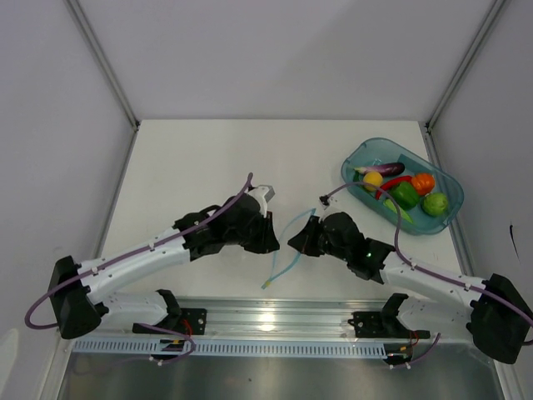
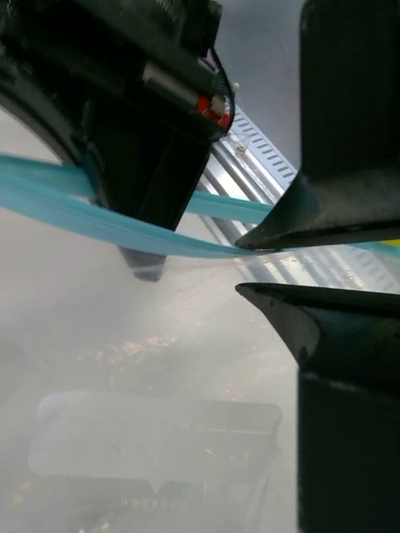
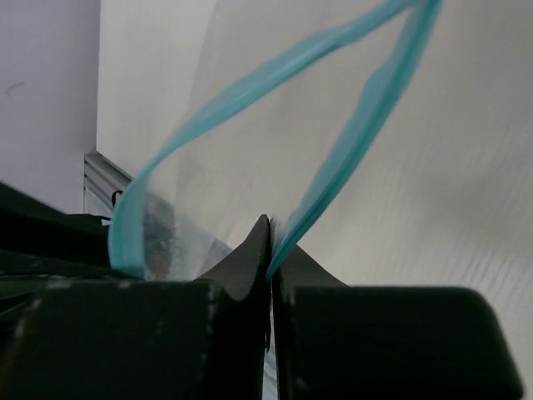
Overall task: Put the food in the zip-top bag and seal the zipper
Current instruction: Open the zipper of the food storage bag at the center of the board.
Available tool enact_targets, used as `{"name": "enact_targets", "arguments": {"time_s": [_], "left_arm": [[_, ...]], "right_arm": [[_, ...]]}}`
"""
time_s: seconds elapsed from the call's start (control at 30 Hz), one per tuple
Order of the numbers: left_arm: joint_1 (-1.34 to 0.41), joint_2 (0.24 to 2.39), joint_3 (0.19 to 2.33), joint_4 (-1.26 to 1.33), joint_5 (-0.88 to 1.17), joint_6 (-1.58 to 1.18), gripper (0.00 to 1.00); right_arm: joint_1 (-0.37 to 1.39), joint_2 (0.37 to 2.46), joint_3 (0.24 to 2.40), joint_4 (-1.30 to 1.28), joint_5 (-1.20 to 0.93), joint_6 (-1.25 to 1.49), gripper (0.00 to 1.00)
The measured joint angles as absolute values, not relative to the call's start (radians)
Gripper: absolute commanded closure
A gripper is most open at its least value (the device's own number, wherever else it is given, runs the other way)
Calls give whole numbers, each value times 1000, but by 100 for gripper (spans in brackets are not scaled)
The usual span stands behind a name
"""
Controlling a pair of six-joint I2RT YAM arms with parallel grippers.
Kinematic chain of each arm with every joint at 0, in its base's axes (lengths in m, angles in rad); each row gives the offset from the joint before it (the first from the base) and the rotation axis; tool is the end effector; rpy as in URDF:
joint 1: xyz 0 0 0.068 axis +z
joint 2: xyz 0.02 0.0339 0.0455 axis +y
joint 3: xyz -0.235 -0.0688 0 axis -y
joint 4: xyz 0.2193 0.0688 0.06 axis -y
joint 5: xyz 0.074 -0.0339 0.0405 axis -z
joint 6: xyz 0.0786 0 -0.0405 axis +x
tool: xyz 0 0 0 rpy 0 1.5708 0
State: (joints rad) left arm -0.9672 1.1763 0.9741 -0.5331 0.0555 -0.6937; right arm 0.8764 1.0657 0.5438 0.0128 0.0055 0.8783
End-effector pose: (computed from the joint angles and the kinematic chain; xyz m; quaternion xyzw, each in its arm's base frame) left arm 0.1495 -0.2245 0.2429 0.1357 0.9036 -0.3165 0.2548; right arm 0.1664 0.1992 0.1875 0.0022 0.8624 0.3878 0.3254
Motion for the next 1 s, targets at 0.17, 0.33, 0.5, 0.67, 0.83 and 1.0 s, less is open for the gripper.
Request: {"name": "enact_targets", "arguments": {"time_s": [0.17,0.33,0.5,0.67,0.83,1.0], "left_arm": [[-994,1208,979,-566,-22,-694,48],[-1020,1228,994,-596,-73,-696,51],[-1024,1232,1010,-617,-114,-685,99],[-1024,1232,1044,-670,-165,-682,99],[-1021,1233,1143,-720,-208,-682,99],[-1021,1250,1189,-723,-204,-682,99]], "right_arm": [[934,1065,614,-43,49,879,100],[971,1066,640,-73,86,881,100],[980,1066,643,-117,117,880,100],[943,1061,672,-258,177,839,99],[854,1031,680,-379,215,782,98],[780,985,674,-413,197,729,99]]}}
